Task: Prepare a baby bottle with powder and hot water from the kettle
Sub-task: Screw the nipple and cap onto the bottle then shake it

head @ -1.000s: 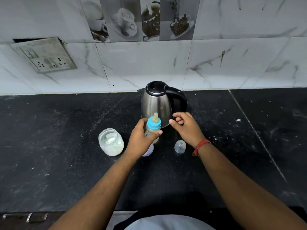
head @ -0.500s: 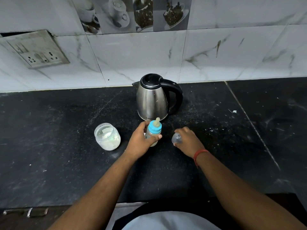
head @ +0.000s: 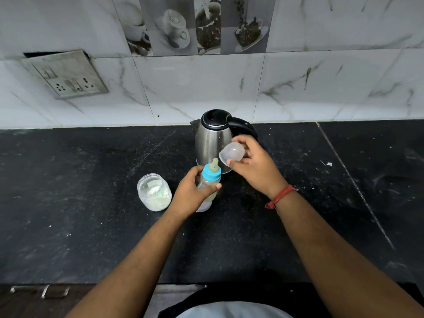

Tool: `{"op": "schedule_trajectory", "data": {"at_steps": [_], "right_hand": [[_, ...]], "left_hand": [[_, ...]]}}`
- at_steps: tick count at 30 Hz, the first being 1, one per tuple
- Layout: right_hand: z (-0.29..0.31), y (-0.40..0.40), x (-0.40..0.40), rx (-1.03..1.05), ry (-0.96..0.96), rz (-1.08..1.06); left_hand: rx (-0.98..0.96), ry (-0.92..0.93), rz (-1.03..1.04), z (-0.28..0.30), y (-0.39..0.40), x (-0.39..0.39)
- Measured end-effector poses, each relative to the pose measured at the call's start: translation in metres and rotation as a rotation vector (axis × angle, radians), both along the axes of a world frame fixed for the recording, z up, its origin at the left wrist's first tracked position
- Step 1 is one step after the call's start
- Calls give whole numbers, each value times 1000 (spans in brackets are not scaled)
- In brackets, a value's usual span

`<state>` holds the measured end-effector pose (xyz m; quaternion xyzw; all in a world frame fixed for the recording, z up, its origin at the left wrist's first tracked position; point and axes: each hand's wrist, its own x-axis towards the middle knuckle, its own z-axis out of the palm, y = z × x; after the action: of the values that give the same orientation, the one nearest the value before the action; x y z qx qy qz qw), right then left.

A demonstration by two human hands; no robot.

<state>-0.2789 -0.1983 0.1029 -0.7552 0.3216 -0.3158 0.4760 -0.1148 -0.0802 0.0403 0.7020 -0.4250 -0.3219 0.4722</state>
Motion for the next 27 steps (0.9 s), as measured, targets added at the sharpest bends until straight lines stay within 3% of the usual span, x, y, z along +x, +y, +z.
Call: {"op": "schedule_trajectory", "data": {"at_steps": [9,16,27], "right_hand": [[12,9,20,-289,222,151],[8,14,22,-303,281,161],[-12,23,19,-196,123,52]], "left_hand": [[-56,-2,10,10,-1,0],[-67,-76,3,20,0,-1],[-83,-173,18,27,-6,-4]]}}
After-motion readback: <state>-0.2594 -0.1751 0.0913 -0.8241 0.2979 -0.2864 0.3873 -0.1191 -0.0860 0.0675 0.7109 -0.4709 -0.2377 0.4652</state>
